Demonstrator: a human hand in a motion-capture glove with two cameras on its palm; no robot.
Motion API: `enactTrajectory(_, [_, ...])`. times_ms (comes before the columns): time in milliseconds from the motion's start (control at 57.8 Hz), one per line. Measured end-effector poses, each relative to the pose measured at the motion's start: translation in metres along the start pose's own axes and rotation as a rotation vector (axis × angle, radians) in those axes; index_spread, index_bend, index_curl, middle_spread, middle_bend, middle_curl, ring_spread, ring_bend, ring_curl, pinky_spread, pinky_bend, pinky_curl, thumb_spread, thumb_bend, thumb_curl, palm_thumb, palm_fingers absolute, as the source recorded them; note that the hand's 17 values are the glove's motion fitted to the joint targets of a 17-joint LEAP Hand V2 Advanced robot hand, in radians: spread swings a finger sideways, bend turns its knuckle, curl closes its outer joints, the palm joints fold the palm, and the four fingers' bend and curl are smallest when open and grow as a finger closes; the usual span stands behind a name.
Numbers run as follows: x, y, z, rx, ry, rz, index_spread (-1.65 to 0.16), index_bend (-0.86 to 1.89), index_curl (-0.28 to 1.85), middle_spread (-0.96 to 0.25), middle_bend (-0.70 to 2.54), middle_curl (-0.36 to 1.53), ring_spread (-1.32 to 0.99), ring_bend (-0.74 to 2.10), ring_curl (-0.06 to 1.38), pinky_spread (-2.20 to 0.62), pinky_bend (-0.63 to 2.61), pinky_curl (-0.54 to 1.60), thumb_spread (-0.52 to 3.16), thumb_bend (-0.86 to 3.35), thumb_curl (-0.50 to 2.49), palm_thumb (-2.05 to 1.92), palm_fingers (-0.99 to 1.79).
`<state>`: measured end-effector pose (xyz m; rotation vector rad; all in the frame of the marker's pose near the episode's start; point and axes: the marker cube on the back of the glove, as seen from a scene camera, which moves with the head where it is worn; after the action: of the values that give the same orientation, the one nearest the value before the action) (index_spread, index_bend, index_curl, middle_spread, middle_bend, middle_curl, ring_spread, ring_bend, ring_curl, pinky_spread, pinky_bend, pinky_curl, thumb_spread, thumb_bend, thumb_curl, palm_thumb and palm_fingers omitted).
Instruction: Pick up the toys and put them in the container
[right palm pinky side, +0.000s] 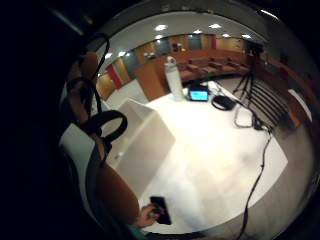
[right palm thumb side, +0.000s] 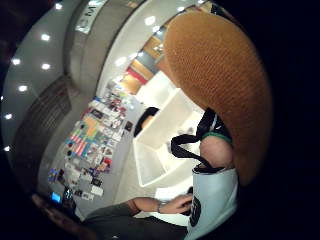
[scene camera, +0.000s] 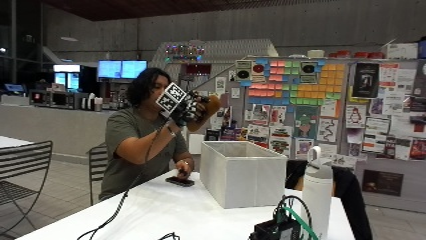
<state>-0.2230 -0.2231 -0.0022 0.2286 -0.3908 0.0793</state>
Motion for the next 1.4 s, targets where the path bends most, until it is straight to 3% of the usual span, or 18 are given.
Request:
enactTrajectory(138, [-0.052, -0.028, 0.014, 0.132, -0.201, -0.126, -0.25, 0.1, 0.03, -0.44, 0.95, 0.85, -0.35, 1.7, 0.61, -0.38, 1.63, 0.5, 1.06, 0.14, 0.8, 0.58, 0.55])
enactTrajectory(225, [-0.074, -0.033, 0.03, 0.136, -0.254, -0.148, -0.25, 0.09, 0.03, -0.45, 0.95, 0.88, -0.35, 1.72, 0.61, -0.38, 1.64, 0.5, 1.06, 0.13, 0.83, 0.58, 0.53])
enactTrajectory(519, [-0.102, -0.032, 0.087, -0.136, -0.632, -0.051, -0.25, 0.1, 0.03, -0.49, 0.94, 0.95, -0.34, 1.74, 0.61, -0.38, 1.67, 0.5, 1.07, 0.11, 0.89, 0.57, 0.5])
enactTrajectory(951, [-0.104, -0.028, 0.13, -0.312, -0.86, 0.034, -0.25, 0.09, 0.03, -0.51, 0.85, 1.0, -0.34, 1.73, 0.59, -0.37, 1.69, 0.48, 1.1, 0.03, 0.91, 0.51, 0.46])
enactTrajectory(1055, [-0.099, -0.029, 0.13, -0.305, -0.914, 0.056, -0.26, 0.06, 0.03, -0.46, 0.82, 0.95, -0.3, 1.66, 0.55, -0.37, 1.57, 0.44, 1.21, -0.08, 0.73, 0.2, 0.36])
enactTrajectory(1142, [-0.099, -0.03, 0.128, -0.316, -0.983, 0.098, -0.28, 0.19, 0.1, -0.37, 0.65, 0.87, -0.26, 1.4, 0.49, -0.24, 1.47, 0.43, 1.11, -0.12, 0.62, -0.04, -0.05])
enactTrajectory(1280, [-0.089, -0.028, 0.122, -0.358, -0.993, 0.087, -0.29, 0.19, 0.16, -0.24, 0.47, 0.76, -0.22, 1.09, 0.35, -0.1, 1.41, 0.36, 1.06, -0.08, 0.52, -0.08, -0.14])
enactTrajectory(1401, [-0.068, -0.006, 0.113, -0.365, -0.798, 0.012, -0.3, 0.2, 0.21, -0.16, 0.41, 0.69, -0.19, 0.93, 0.29, -0.04, 1.26, 0.31, 1.04, -0.07, 0.46, -0.08, -0.12])
